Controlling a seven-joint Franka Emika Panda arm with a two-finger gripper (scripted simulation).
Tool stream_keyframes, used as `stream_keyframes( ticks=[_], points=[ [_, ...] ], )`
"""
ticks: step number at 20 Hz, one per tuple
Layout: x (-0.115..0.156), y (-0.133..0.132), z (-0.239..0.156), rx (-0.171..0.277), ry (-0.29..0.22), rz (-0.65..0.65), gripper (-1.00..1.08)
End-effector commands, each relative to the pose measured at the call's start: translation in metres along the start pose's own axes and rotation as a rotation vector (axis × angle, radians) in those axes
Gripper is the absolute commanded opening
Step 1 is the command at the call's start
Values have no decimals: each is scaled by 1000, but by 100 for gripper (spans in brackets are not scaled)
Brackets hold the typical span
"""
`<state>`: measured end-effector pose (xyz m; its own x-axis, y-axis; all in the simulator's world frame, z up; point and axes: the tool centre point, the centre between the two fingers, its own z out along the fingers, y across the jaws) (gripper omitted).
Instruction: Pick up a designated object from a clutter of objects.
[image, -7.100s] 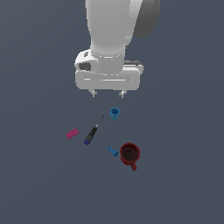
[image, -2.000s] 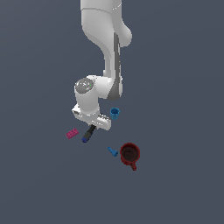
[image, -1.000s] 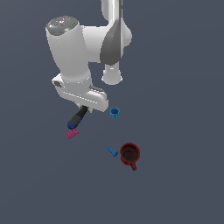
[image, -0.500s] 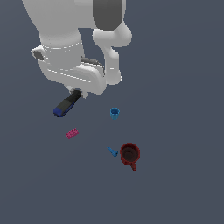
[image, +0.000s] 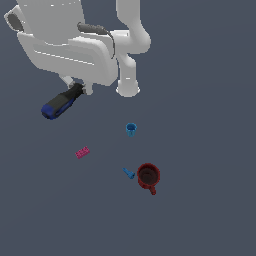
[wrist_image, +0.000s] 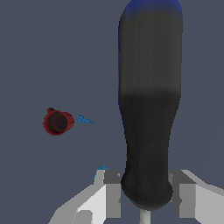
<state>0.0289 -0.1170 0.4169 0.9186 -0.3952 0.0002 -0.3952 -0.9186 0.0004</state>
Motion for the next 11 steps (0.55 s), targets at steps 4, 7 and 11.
stream_keyframes(
  ticks=[4,7,11],
  points=[
    [5,-1,-20,0,0,-1,-100],
    [7,-2,-26,0,0,-1,-100],
    [8,-2,-28,0,0,-1,-100]
  ],
)
